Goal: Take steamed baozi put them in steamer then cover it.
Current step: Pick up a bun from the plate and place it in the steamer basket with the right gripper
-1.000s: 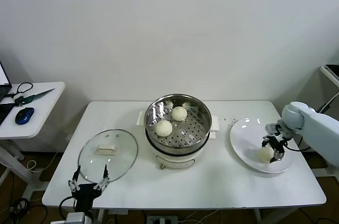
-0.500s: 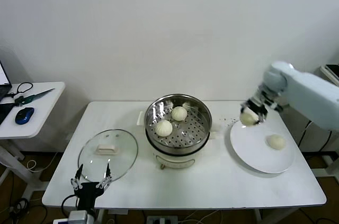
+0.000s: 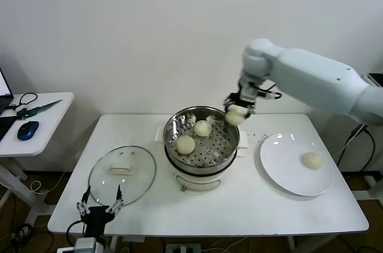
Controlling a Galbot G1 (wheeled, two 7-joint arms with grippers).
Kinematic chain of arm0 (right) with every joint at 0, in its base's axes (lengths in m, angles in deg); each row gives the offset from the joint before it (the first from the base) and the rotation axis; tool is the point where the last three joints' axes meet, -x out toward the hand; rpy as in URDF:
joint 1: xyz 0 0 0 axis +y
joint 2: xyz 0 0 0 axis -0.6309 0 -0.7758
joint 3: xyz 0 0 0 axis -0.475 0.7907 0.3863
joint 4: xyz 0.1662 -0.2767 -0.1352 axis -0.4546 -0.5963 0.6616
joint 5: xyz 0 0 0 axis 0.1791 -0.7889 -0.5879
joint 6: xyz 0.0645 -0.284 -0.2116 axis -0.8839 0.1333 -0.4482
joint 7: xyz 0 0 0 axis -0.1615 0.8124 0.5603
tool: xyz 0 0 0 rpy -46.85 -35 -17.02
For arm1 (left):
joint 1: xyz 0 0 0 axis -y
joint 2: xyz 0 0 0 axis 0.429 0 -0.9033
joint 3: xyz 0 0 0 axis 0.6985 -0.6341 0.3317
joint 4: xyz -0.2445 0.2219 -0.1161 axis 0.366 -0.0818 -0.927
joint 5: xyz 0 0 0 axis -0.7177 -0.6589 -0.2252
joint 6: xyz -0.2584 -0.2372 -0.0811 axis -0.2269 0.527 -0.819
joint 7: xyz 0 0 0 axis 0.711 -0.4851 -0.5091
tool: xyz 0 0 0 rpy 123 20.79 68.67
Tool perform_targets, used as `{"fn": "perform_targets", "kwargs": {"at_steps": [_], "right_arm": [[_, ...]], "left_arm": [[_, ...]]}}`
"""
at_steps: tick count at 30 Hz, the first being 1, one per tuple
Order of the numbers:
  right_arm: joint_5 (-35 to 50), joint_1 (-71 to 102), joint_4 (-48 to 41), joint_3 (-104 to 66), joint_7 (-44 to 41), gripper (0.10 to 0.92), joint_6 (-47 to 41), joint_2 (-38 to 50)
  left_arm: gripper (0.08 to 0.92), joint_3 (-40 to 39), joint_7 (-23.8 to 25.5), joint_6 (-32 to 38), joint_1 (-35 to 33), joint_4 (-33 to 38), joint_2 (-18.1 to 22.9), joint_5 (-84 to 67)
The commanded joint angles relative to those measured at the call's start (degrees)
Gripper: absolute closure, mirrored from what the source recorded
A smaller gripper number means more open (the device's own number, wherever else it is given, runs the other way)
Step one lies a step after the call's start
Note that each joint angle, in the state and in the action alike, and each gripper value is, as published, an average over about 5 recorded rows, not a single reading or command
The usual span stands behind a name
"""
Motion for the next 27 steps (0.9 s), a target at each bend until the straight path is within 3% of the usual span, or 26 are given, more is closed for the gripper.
{"fn": "perform_targets", "kwargs": {"at_steps": [1, 27], "right_arm": [[-0.17, 2.03, 4.29, 2.69, -0.11, 0.313, 2.83, -8.22], [-1.59, 6.27, 7.32, 5.47, 0.84, 0.288, 1.45, -7.93]], "left_arm": [[0.177, 0.22, -0.05, -0.12, 0.12, -0.38, -0.24, -0.41], [0.177, 0.69, 0.12, 0.46, 0.43, -2.15, -0.64, -1.49]]}}
